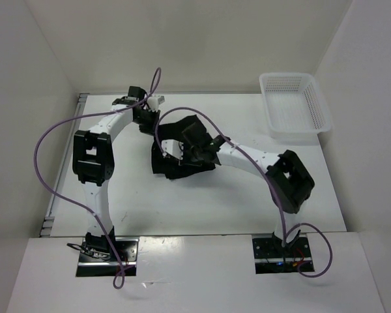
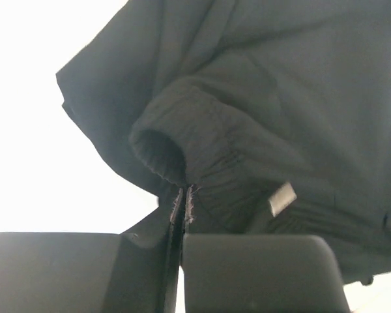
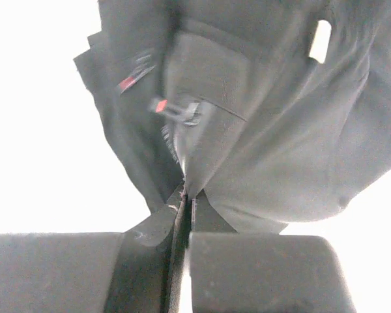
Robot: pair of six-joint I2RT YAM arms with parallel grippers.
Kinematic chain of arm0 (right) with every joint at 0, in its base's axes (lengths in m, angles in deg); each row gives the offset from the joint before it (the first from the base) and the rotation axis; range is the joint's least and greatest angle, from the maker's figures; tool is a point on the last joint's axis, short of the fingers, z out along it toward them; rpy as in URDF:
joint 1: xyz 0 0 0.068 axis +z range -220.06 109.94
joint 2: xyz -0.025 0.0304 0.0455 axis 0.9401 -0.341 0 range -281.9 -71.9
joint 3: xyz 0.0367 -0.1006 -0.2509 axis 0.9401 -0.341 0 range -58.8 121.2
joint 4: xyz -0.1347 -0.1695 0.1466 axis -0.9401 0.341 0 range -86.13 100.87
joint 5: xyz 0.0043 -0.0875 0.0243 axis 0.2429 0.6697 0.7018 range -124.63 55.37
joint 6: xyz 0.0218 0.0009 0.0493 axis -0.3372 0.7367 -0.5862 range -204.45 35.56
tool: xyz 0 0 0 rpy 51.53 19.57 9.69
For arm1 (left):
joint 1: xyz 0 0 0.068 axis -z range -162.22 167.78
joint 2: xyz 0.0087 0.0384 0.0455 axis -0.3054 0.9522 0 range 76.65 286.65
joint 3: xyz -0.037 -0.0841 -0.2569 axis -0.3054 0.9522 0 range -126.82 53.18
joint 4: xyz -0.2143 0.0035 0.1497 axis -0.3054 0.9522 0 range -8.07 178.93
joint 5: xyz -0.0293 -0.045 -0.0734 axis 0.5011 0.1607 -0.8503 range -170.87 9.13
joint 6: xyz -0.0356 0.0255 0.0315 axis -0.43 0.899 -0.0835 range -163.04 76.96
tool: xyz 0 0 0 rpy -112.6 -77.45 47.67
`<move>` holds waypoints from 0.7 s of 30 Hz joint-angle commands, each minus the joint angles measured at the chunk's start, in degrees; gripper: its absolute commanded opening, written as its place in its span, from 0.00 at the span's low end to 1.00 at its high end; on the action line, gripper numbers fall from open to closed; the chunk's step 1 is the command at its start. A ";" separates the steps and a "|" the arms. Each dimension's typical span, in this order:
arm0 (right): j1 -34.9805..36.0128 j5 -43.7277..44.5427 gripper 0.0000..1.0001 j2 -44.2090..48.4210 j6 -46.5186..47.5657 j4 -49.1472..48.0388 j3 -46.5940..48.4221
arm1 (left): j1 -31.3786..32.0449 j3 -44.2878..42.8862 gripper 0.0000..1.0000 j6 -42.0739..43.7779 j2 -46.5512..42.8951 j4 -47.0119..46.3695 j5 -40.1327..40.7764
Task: Fold and stack the shorts
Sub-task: Fold the shorts
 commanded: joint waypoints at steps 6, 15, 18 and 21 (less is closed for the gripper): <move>9.64 -1.55 0.02 7.99 2.62 -1.84 -11.71 | -0.67 -0.85 0.00 0.45 -0.62 -1.86 0.20; 10.70 -0.41 0.81 9.47 -5.10 -3.95 -4.79 | -1.19 1.88 0.57 0.45 -4.56 -1.86 1.26; 8.96 -1.98 0.81 12.54 -13.16 -3.95 -2.76 | -1.72 3.88 0.67 0.45 -11.13 -1.24 1.79; 4.30 -4.35 0.81 14.40 -18.80 -3.95 -2.76 | -1.73 6.79 0.71 0.45 -17.55 -0.63 2.40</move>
